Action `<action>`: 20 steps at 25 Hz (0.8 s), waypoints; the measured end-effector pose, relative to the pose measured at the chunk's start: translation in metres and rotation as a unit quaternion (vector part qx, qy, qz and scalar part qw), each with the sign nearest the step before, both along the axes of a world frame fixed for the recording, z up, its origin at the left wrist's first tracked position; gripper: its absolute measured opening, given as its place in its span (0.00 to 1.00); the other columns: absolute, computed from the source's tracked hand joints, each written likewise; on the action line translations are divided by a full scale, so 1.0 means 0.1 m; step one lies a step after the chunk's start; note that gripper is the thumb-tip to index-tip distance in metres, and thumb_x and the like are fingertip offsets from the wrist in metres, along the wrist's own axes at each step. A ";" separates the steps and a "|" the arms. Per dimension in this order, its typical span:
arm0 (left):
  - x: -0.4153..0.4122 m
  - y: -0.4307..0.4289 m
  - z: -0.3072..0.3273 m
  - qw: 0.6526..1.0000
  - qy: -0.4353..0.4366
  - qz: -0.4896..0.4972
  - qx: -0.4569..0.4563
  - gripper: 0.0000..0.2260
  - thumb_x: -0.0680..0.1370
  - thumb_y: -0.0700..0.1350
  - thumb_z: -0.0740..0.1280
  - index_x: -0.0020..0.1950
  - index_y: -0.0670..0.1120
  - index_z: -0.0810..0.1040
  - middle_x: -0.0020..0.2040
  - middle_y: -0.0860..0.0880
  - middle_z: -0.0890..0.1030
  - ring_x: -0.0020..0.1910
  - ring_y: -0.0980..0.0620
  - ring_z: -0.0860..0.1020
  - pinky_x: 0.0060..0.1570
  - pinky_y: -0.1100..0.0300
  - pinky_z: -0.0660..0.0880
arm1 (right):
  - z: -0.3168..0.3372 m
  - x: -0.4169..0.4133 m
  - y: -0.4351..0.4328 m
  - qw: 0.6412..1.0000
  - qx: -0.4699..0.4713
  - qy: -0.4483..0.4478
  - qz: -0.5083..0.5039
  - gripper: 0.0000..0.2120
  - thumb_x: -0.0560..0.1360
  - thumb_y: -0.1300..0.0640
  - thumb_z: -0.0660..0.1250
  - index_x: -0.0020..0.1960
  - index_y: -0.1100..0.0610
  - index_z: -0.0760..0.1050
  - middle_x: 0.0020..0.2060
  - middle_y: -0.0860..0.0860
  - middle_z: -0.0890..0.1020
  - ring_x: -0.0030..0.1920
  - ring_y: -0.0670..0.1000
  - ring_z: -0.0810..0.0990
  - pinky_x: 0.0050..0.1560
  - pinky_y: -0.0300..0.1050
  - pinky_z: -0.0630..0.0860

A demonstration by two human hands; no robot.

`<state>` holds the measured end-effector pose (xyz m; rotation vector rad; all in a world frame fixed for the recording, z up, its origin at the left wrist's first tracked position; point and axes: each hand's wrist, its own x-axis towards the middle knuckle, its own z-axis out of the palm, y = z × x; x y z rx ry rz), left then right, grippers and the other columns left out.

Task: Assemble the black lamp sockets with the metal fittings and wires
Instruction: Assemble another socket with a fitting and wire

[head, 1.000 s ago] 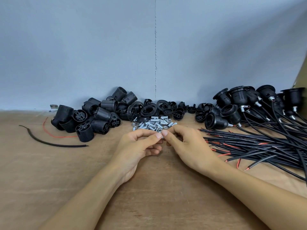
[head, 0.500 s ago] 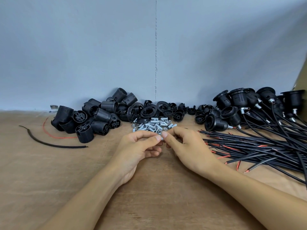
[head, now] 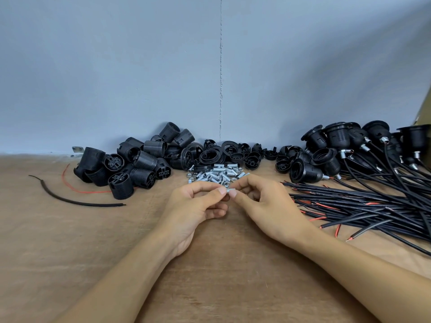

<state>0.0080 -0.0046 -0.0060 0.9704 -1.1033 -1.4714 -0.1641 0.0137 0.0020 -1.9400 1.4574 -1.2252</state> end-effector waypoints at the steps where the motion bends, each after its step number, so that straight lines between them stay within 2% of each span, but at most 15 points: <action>1: 0.00 0.00 0.00 1.000 0.001 0.001 0.000 0.05 0.74 0.35 0.74 0.49 0.38 0.85 0.43 0.39 0.86 0.35 0.51 0.83 0.37 0.62 0.81 | 0.00 -0.01 0.00 1.000 0.001 0.008 -0.002 0.05 0.78 0.52 0.70 0.47 0.52 0.82 0.35 0.45 0.82 0.32 0.40 0.74 0.37 0.31 0.71; 5: 0.00 0.02 0.01 1.000 -0.006 -0.007 -0.012 0.07 0.71 0.33 0.75 0.48 0.40 0.85 0.41 0.40 0.86 0.37 0.50 0.84 0.37 0.62 0.81 | 0.00 -0.02 -0.01 0.998 0.004 0.058 -0.016 0.17 0.81 0.46 0.63 0.38 0.53 0.80 0.29 0.48 0.79 0.31 0.42 0.72 0.35 0.34 0.67; 7: 0.00 0.02 0.01 1.000 -0.010 -0.010 -0.019 0.08 0.72 0.32 0.75 0.49 0.40 0.84 0.41 0.40 0.86 0.37 0.50 0.85 0.37 0.63 0.80 | 0.01 0.00 -0.01 0.999 0.015 0.046 -0.020 0.22 0.82 0.42 0.59 0.35 0.53 0.78 0.28 0.49 0.80 0.31 0.41 0.74 0.35 0.34 0.68; 8: -0.01 0.02 0.00 1.000 -0.008 -0.008 -0.019 0.08 0.72 0.32 0.75 0.50 0.39 0.84 0.40 0.41 0.86 0.37 0.50 0.84 0.37 0.63 0.80 | 0.01 0.00 -0.01 0.999 0.018 0.035 -0.021 0.22 0.82 0.42 0.58 0.36 0.52 0.77 0.29 0.47 0.80 0.31 0.41 0.74 0.35 0.33 0.68; 11: -0.01 0.01 0.00 1.000 -0.001 0.004 -0.022 0.09 0.71 0.32 0.75 0.49 0.40 0.84 0.40 0.41 0.86 0.35 0.51 0.84 0.36 0.63 0.80 | 0.01 -0.01 -0.02 1.000 0.028 -0.011 -0.001 0.07 0.79 0.47 0.67 0.46 0.49 0.78 0.36 0.45 0.81 0.34 0.44 0.76 0.39 0.36 0.73; 12: -0.01 0.01 0.00 1.000 -0.003 0.007 -0.025 0.08 0.71 0.32 0.75 0.48 0.40 0.84 0.40 0.42 0.86 0.35 0.51 0.83 0.36 0.63 0.80 | 0.01 -0.02 -0.03 1.000 0.030 -0.008 0.001 0.05 0.78 0.49 0.68 0.47 0.50 0.78 0.37 0.45 0.81 0.34 0.45 0.76 0.39 0.37 0.73; 15: -0.03 0.02 -0.01 0.999 -0.010 0.008 -0.031 0.09 0.71 0.31 0.76 0.49 0.40 0.84 0.40 0.43 0.86 0.34 0.52 0.83 0.36 0.63 0.80 | 0.01 -0.02 -0.04 0.999 0.030 0.032 -0.011 0.16 0.81 0.45 0.62 0.38 0.52 0.77 0.30 0.45 0.80 0.31 0.40 0.74 0.36 0.33 0.68; 16: -0.04 0.02 -0.01 0.999 -0.012 0.008 -0.034 0.10 0.71 0.31 0.76 0.49 0.40 0.84 0.40 0.44 0.87 0.34 0.52 0.83 0.36 0.63 0.80 | 0.01 -0.03 -0.04 0.999 0.038 0.027 -0.013 0.18 0.81 0.43 0.60 0.39 0.52 0.77 0.31 0.46 0.80 0.31 0.40 0.73 0.37 0.34 0.69; 18: -0.05 0.02 -0.01 0.999 -0.016 0.011 -0.039 0.10 0.71 0.31 0.75 0.50 0.41 0.84 0.41 0.44 0.87 0.34 0.52 0.83 0.35 0.63 0.80 | 0.03 -0.05 -0.03 0.997 0.068 -0.011 0.023 0.10 0.81 0.46 0.63 0.47 0.51 0.77 0.37 0.46 0.80 0.33 0.43 0.74 0.40 0.41 0.73; 20: -0.05 0.02 -0.02 0.999 -0.021 0.014 -0.044 0.11 0.71 0.30 0.75 0.50 0.41 0.83 0.42 0.44 0.87 0.33 0.53 0.83 0.35 0.63 0.80 | 0.02 -0.07 -0.02 0.996 0.074 0.004 0.056 0.04 0.80 0.52 0.66 0.52 0.52 0.78 0.42 0.48 0.82 0.38 0.49 0.78 0.46 0.51 0.78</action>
